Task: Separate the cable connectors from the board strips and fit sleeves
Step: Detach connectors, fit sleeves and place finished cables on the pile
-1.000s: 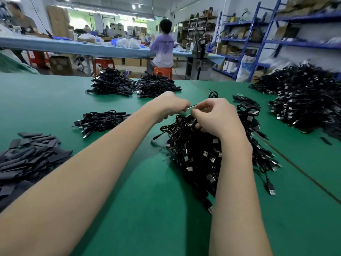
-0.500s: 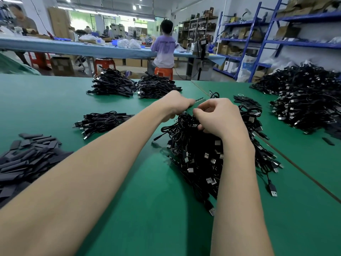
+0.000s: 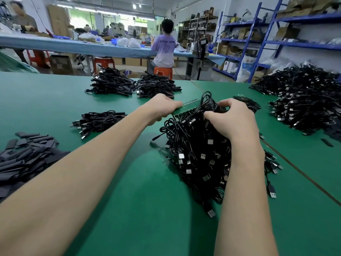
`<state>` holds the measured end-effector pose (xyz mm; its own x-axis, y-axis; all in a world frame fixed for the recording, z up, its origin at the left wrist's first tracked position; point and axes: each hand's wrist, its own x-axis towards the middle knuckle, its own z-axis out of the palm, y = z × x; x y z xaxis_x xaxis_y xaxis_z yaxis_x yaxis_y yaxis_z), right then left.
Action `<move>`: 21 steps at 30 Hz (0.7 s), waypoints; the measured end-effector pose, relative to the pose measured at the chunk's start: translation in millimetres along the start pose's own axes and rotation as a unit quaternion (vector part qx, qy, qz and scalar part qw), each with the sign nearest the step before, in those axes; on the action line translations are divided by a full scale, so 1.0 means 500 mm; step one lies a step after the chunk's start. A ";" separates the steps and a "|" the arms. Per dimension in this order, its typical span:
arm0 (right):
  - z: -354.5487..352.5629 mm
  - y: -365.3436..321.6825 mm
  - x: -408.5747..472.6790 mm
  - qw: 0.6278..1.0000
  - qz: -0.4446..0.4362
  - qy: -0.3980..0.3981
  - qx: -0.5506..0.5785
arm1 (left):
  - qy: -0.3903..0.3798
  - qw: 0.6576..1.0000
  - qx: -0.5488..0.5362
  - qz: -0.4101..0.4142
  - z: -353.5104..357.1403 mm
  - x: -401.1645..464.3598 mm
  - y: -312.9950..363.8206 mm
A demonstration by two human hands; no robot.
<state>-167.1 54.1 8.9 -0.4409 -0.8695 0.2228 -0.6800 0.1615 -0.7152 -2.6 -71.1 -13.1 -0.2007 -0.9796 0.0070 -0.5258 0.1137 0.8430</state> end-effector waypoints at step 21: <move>0.004 0.036 0.029 0.995 0.013 -0.069 0.073 | 0.020 0.998 -0.051 0.034 0.099 0.055 0.155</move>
<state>-184.2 43.6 -2.1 -0.3664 -0.9231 0.1170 -0.5723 0.1244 -0.8106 -89.9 -81.0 25.9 -0.1994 -0.9762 0.0851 -0.4241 0.1643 0.8906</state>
